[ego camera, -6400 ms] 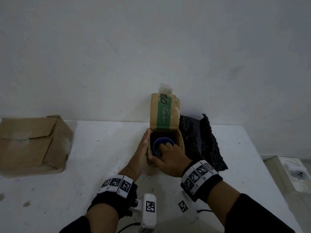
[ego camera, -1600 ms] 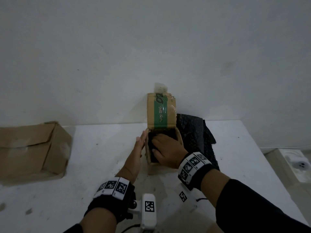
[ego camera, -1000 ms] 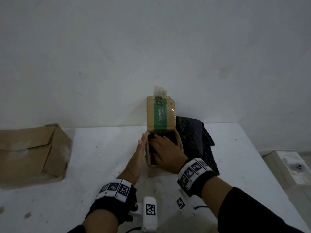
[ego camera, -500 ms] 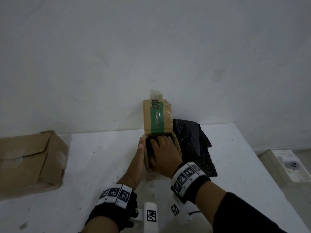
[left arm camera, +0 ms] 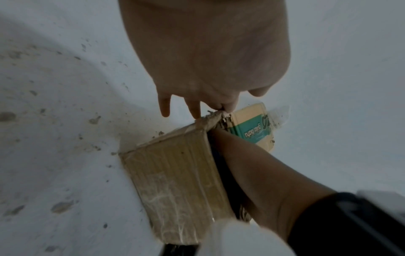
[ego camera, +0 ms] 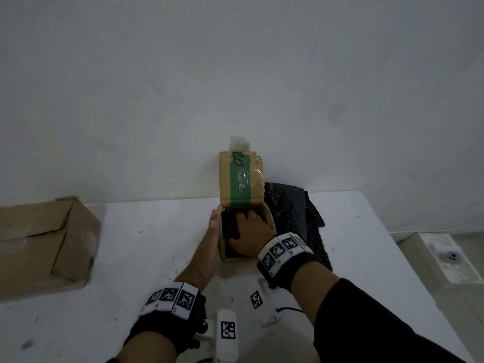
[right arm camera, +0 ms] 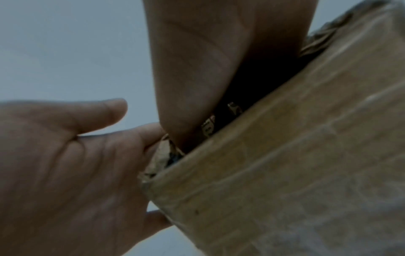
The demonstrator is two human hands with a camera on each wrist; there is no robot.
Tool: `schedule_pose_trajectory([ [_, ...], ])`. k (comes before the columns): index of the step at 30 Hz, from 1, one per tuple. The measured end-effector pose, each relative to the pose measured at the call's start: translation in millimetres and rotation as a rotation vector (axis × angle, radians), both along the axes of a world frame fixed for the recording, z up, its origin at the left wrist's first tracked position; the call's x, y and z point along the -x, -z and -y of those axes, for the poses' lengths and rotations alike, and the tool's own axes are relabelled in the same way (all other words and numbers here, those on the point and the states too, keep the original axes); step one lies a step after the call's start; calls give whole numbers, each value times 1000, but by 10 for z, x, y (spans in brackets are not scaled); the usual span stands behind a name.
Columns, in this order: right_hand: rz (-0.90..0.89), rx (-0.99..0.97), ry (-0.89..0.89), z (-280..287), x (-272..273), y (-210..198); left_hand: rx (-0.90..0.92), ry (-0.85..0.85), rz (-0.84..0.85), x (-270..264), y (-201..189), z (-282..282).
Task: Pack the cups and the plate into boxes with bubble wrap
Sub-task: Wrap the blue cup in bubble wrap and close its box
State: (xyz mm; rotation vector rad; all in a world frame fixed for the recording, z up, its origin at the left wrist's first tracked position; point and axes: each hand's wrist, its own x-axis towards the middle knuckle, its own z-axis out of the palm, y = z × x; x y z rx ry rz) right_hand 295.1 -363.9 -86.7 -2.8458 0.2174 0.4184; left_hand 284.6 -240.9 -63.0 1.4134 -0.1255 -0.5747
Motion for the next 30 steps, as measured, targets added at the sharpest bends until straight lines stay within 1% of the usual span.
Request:
schedule_pose_trajectory([
  [2,88,-22,-92,50,104,-40,-82,9,56,-66,164,-53],
  [4,216,-67,-197,126,219,-122,-184,45,99,-116,295,-79],
  [5,268,-99,-229,176,268,-178,-293,51,161,-141,353,-67],
  [6,309,-127,-244,233,313,-244,-466,31,255,-142,350,-36],
  [8,385,-150,-224,392,392,-351,-832,-65,488,-117,287,64],
  [9,411,-150,-198,493,435,-394,-916,-110,576,-95,241,129],
  [10,433,-146,-169,599,483,-433,-925,-137,646,-47,146,207],
  [11,448,-140,-136,718,525,-450,-891,-139,712,-22,116,297],
  [13,423,-116,-55,961,600,-456,-808,-79,870,40,31,516],
  [15,354,-90,26,1173,653,-417,-726,24,977,104,-34,773],
  [17,266,-72,91,1336,683,-346,-705,196,999,169,-84,1015],
  [18,221,-78,116,1397,696,-301,-735,291,999,187,-91,1120],
  [21,69,-130,174,1513,704,-111,-963,541,1052,140,-36,1372],
  [23,-5,-145,173,1542,689,31,-1133,660,1038,65,9,1507],
  [25,-24,-142,158,1541,670,158,-1253,743,961,-17,54,1604],
  [27,0,-104,127,1546,656,270,-1321,779,880,-75,77,1652],
  [30,87,-67,95,1593,642,376,-1366,782,869,-121,113,1674],
])
